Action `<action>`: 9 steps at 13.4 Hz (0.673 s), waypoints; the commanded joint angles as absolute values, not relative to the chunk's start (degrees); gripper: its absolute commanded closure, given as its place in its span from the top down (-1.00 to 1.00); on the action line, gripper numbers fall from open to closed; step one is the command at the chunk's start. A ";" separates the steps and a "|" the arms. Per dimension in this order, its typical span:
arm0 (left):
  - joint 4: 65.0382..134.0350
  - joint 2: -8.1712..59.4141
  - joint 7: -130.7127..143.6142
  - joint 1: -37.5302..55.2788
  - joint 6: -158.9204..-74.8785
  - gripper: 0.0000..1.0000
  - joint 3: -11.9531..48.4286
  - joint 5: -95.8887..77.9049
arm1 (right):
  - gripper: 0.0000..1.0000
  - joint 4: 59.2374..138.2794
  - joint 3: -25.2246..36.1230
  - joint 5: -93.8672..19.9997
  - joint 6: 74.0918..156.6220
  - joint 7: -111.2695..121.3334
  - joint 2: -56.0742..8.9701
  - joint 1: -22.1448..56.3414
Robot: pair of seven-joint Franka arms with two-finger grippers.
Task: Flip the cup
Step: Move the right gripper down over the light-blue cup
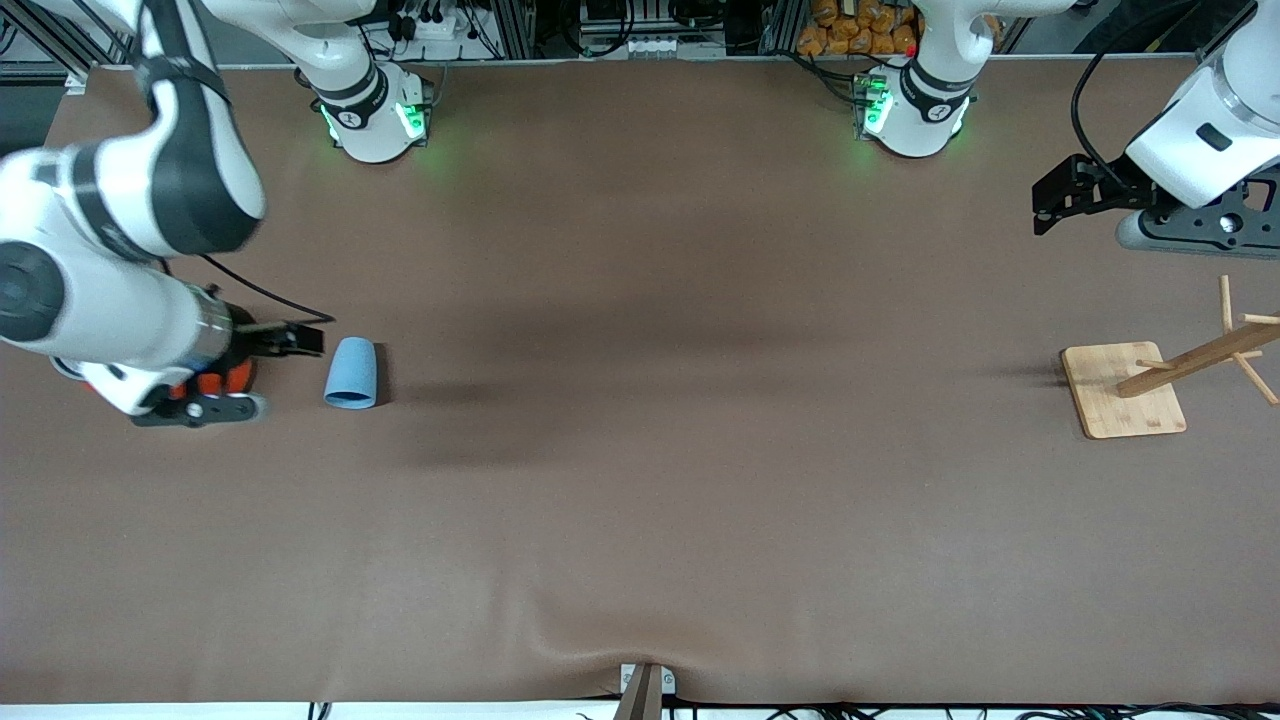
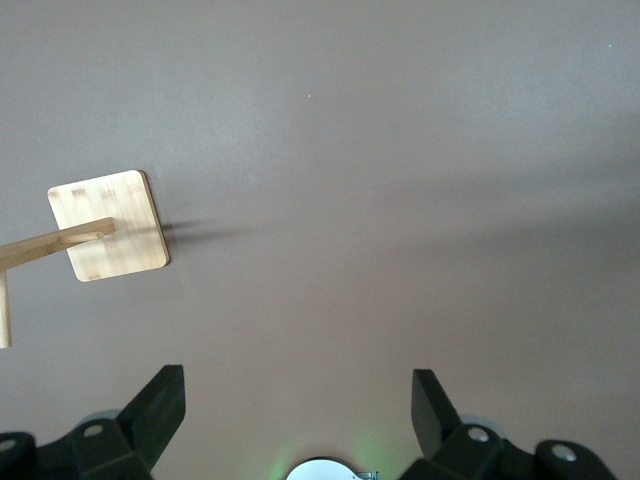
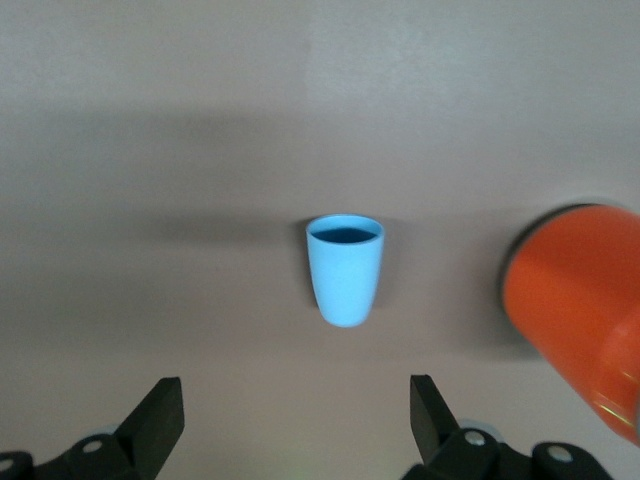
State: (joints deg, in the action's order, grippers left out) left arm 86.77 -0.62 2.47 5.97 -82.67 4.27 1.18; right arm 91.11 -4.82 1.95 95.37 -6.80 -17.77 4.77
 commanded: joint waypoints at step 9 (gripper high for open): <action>85.43 -0.18 2.99 6.33 -81.56 1.00 4.39 2.29 | 1.00 115.13 -4.75 1.41 119.26 -2.40 -16.43 1.41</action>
State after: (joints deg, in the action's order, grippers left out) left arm 86.76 -0.62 2.47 5.99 -82.66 4.28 1.18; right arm 111.56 -4.33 1.95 116.60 -5.96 -18.23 3.22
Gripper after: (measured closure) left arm 0.000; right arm 0.000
